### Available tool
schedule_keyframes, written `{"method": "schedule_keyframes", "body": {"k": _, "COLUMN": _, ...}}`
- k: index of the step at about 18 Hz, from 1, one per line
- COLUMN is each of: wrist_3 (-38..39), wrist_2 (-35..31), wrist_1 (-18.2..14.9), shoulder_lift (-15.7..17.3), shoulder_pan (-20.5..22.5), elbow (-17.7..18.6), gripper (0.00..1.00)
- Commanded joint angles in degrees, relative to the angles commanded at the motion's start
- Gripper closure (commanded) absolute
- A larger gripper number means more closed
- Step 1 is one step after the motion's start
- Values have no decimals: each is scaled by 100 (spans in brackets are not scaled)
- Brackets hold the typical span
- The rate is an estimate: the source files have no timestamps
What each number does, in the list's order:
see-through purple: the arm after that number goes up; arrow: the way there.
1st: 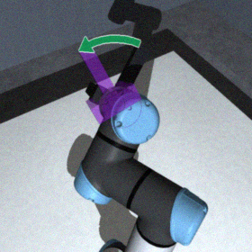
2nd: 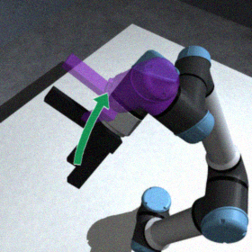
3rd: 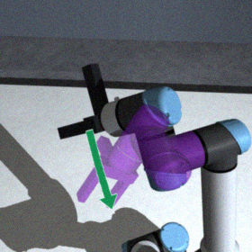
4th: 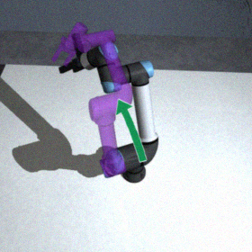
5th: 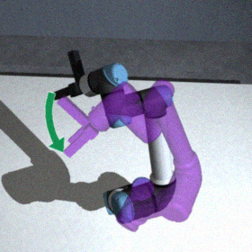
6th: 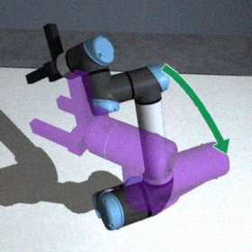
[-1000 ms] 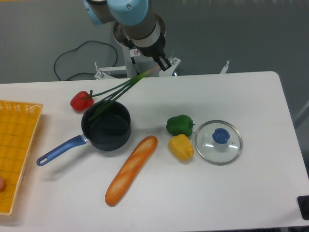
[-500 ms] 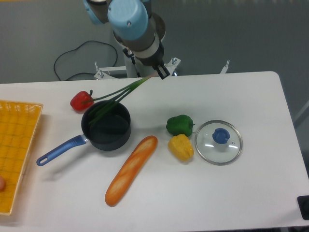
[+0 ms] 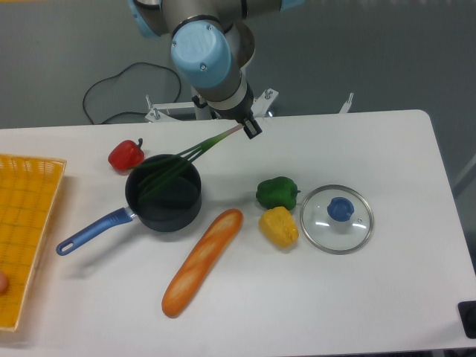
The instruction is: Place the green onion in the pot
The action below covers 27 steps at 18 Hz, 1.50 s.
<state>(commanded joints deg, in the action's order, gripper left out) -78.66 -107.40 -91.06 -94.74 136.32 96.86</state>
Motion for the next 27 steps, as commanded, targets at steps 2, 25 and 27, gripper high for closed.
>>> {"method": "schedule_keyframes", "body": {"k": 2, "wrist_3": -9, "wrist_2": 0, "wrist_1": 114, "shoulder_lift": -9, "shoulder_pan": 18, "elbow": 9, "gripper": 90}}
{"method": "schedule_keyframes", "body": {"k": 25, "wrist_3": 131, "wrist_2": 0, "wrist_1": 457, "shoulder_lift": -255, "shoulder_pan": -17, "elbow": 35, "gripper": 90}}
{"method": "schedule_keyframes", "body": {"k": 27, "wrist_3": 184, "wrist_2": 0, "wrist_1": 466, "shoulder_lift": -255, "shoulder_pan": -44, "elbow": 35, "gripper": 90}}
